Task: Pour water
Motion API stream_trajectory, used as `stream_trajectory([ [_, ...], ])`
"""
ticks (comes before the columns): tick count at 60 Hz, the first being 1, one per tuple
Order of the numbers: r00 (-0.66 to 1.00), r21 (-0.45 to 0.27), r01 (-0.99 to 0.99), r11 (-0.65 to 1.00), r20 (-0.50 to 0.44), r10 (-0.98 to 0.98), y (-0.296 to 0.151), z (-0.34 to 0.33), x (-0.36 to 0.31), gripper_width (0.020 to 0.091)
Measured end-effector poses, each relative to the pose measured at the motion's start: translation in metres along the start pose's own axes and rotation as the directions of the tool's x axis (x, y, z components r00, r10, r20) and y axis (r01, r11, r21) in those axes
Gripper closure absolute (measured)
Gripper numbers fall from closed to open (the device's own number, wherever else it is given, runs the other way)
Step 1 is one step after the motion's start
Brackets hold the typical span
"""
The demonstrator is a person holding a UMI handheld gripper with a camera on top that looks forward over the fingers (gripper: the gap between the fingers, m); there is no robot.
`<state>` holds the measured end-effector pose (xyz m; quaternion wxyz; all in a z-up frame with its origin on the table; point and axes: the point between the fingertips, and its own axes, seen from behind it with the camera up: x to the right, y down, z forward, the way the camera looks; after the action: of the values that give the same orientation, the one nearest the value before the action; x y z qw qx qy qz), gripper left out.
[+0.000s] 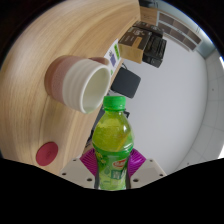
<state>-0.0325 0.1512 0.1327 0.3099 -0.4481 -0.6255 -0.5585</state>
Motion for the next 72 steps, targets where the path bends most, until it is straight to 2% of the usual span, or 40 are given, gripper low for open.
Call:
stream_trajectory([
  [5, 0.983, 0.021, -0.183, 0.983, 0.020, 0.182, 0.002, -0.009, 0.005, 0.0754],
  [9, 0.902, 0.039, -0.430, 0.902, 0.070, 0.427, 0.003, -0.018, 0.005, 0.0752],
  [16, 0.618, 0.023, -0.781, 0.624, 0.170, 0.767, 0.011, -0.035, 0.005, 0.0752],
  [24, 0.243, 0.008, -0.969, 0.249, 0.249, 0.938, 0.030, -0.033, 0.001, 0.0751],
  [31, -0.076, -0.041, -0.997, -0.067, 0.312, 0.947, 0.035, -0.028, -0.018, 0.0752],
  [40, -0.248, -0.049, -0.968, -0.246, 0.335, 0.909, 0.035, -0.016, -0.045, 0.0741],
  [49, -0.300, -0.036, -0.952, -0.305, 0.327, 0.896, 0.032, -0.001, -0.071, 0.0741],
  [51, -0.311, -0.046, -0.949, -0.313, 0.321, 0.894, 0.030, 0.002, -0.080, 0.0722],
  [53, -0.317, -0.005, -0.943, -0.333, 0.321, 0.892, 0.033, 0.002, -0.076, 0.0722],
  [56, -0.315, 0.010, -0.942, -0.335, 0.318, 0.894, 0.035, 0.000, -0.076, 0.0721],
  [63, -0.345, 0.006, -0.931, -0.364, 0.306, 0.888, 0.039, 0.002, -0.079, 0.0715],
  [65, -0.348, -0.001, -0.931, -0.365, 0.301, 0.888, 0.040, 0.003, -0.080, 0.0639],
  [67, -0.352, -0.006, -0.930, -0.368, 0.304, 0.885, 0.039, 0.003, -0.080, 0.0599],
  [72, -0.368, -0.034, -0.926, -0.377, 0.312, 0.876, 0.039, 0.002, -0.081, 0.0542],
])
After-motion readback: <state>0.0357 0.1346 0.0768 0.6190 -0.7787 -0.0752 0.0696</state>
